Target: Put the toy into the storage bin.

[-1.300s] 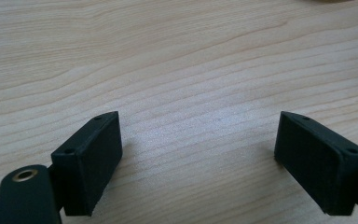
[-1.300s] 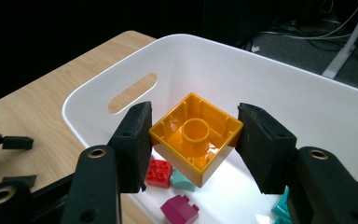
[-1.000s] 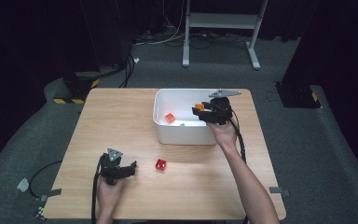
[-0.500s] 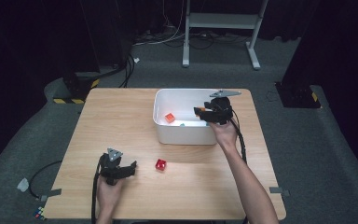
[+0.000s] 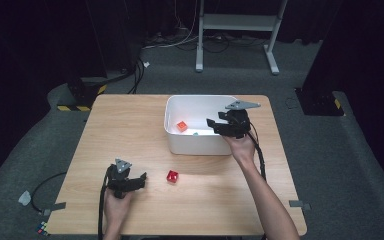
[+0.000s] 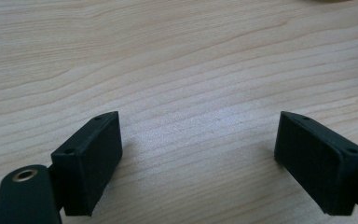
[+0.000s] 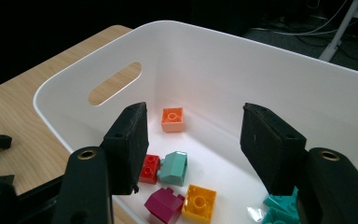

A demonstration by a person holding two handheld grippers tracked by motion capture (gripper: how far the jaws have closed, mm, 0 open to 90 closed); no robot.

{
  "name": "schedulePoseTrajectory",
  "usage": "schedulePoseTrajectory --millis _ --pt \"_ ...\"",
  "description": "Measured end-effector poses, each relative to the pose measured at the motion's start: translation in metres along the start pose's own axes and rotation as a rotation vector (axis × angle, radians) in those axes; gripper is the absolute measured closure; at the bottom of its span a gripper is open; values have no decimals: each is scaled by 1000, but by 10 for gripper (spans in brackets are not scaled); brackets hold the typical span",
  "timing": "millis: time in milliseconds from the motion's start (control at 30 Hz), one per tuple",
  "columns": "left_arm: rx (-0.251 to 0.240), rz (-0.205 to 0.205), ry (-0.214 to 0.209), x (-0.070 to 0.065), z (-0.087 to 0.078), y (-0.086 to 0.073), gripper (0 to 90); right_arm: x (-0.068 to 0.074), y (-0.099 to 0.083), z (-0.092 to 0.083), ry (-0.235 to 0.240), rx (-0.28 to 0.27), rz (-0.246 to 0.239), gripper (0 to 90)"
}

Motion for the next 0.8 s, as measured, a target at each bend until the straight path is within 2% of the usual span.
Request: schedulePoseTrajectory --millis 267,467,800 --pt "0 0 0 0 0 0 151 16 -5 -13 38 -34 -41 406" --pt "0 0 0 0 0 0 151 24 -18 -16 68 -47 -33 406" --pt "0 0 0 0 0 0 151 42 -39 -16 114 -47 -54 406"
Point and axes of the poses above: each handheld gripper's, and its own axes: z roughly forward along the jaws, y roughly out of its top, x roughly to its left, the point moved 2 cm from there along z, roughly forward along the jaws, and after that the axes turned 5 degrees about x, right-handed, at the moved point
